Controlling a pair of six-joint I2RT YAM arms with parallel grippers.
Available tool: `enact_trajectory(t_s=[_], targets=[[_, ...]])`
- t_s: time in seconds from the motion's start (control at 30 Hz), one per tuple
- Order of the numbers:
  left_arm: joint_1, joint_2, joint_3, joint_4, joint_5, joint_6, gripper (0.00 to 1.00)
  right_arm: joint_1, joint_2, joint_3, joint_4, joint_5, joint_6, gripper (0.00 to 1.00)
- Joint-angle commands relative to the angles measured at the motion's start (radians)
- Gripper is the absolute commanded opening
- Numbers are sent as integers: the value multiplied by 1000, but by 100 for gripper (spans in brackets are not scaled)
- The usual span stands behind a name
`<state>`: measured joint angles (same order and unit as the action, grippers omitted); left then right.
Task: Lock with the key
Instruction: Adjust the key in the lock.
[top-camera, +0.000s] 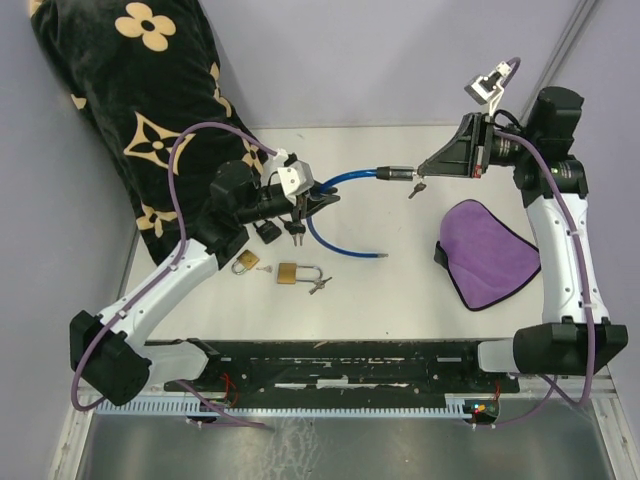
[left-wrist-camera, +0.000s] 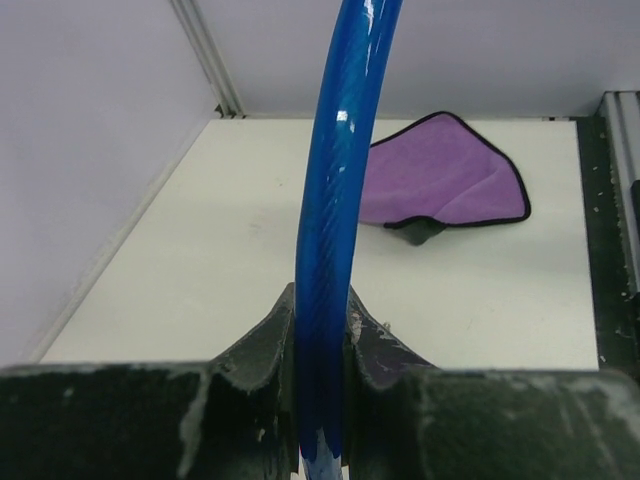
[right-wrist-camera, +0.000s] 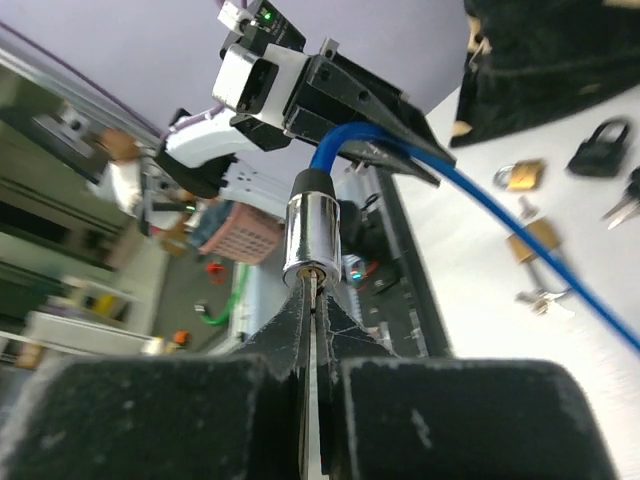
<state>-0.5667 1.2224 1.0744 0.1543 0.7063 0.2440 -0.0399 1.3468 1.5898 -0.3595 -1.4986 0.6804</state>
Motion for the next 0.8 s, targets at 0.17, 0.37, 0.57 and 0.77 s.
enact_trajectory(t_s=[0.17,0.37,0.57,0.77], targets=[[2,36,87,-39,-90,193,3,4,83,-10,-442,-50,65,1],[3,64,106,-68,-94,233,3,5,153,67,-831,-54,-154,2],[4,55,83,-70,-81,219,3,-10,135,79,-529,-53,8,43],[13,30,52,-73,-53,203,3,-54,126,59,-213,-52,221,50]])
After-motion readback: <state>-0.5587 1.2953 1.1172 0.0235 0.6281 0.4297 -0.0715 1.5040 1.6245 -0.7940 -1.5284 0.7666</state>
